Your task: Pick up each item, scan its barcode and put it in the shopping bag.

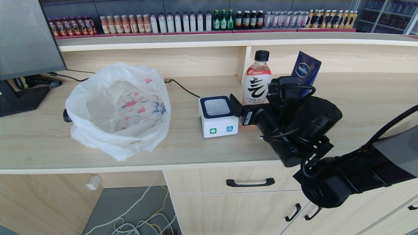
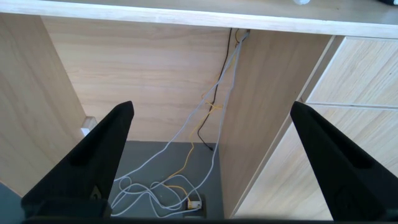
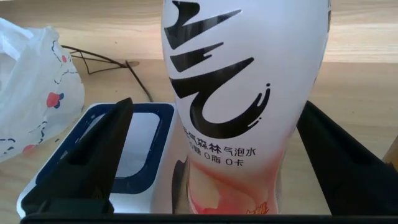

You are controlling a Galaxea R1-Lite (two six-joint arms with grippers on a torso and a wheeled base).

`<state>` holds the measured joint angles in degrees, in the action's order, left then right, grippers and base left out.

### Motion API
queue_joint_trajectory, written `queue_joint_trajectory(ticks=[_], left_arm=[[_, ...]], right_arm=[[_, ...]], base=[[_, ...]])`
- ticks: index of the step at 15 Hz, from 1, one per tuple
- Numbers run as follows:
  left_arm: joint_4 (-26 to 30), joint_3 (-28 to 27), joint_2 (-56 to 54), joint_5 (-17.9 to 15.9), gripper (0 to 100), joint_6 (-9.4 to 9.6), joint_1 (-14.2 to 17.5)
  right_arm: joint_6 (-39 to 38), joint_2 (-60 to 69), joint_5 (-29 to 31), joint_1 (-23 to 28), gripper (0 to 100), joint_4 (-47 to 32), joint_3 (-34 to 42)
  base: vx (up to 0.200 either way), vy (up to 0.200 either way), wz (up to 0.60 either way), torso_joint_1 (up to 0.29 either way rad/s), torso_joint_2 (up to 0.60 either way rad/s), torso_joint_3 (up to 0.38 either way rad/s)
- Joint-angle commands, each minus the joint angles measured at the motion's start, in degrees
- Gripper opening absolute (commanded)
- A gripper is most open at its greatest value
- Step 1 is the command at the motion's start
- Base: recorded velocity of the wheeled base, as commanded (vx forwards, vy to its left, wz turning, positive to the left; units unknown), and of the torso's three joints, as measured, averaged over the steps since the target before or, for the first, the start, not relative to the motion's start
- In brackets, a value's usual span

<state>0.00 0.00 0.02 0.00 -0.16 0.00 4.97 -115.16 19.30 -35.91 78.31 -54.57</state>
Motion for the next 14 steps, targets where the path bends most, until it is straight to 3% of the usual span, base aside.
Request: queue_joint_trajectory(ticks=[1,14], left_arm=[[0.00,0.00,-0.02,0.00,100,-0.02,0.00],[0.00,0.00,-0.02,0.00,100,-0.02,0.00]], right_arm=[[0.04,-0.85,-0.31,0.67,100,0.00,-0.89],[0.12,-2.35,-2.69,1.90,100,0.00,-3.97]], base=[[0.000,0.000,0.00,0.000,0.00,0.000],[0.000,0.000,0.00,0.000,0.00,0.000]])
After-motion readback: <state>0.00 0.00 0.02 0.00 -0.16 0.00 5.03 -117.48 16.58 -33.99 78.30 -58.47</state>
